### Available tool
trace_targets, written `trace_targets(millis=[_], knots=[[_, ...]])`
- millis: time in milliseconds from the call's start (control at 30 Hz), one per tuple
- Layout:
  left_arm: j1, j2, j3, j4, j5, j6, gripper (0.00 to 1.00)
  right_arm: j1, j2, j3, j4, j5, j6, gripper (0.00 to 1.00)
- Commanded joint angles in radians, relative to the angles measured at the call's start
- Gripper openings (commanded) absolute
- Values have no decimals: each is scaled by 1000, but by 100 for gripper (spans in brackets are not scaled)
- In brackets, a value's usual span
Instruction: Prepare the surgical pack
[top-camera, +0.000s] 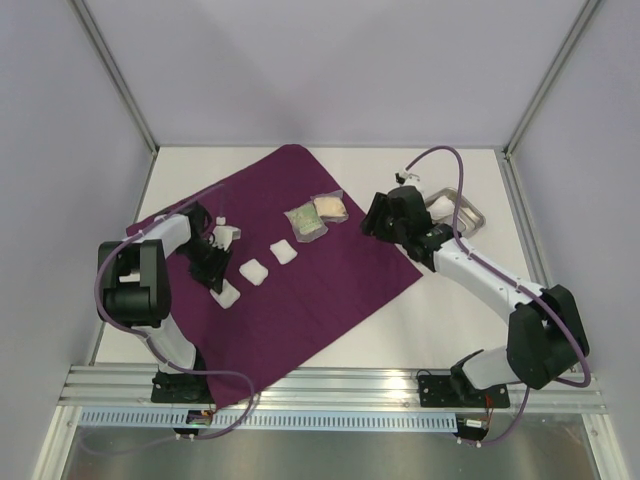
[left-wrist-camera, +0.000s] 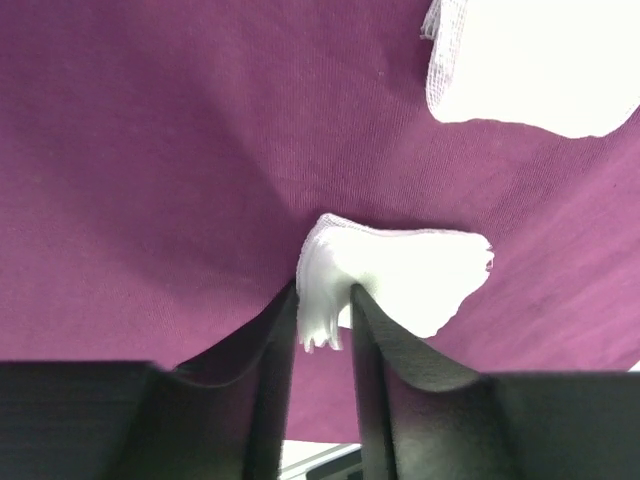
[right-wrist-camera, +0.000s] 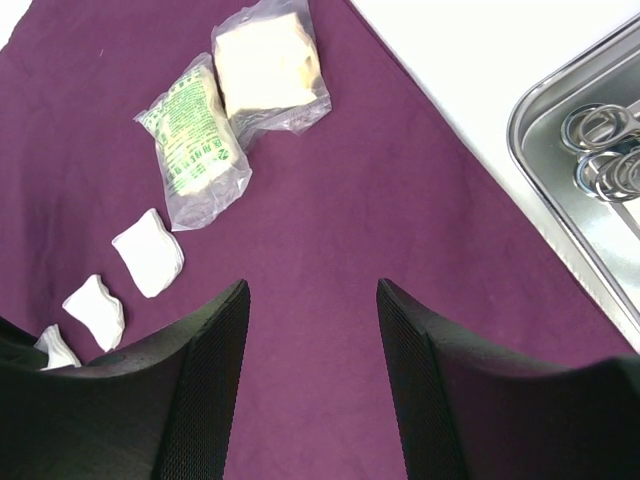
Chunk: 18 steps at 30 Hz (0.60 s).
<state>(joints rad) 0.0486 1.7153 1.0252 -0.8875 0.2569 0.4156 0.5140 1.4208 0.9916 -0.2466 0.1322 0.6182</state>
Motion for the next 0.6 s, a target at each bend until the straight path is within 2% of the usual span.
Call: trace_targets(millis=[0,33,100,200,333,567], knots=[[5,-7,-16,-4,30,35,35,6,-3,44,-16,38,-34,57],[4,-2,-16,1,21,29,30,3,-5,45,-17,40,-34,57],[4,7,-8,2,13,23,15,6,-8,48,-22,44,-37,56],[4,-23,6,-10,42,20,3,6,-10,51,-26,44,-40,57],[4,-110,21,-44,84,32,0,9,-8,48,-29,41,-38,57],[-1,-198,58,-142,250,52,0,9,10,42,-10,29,-21,57]])
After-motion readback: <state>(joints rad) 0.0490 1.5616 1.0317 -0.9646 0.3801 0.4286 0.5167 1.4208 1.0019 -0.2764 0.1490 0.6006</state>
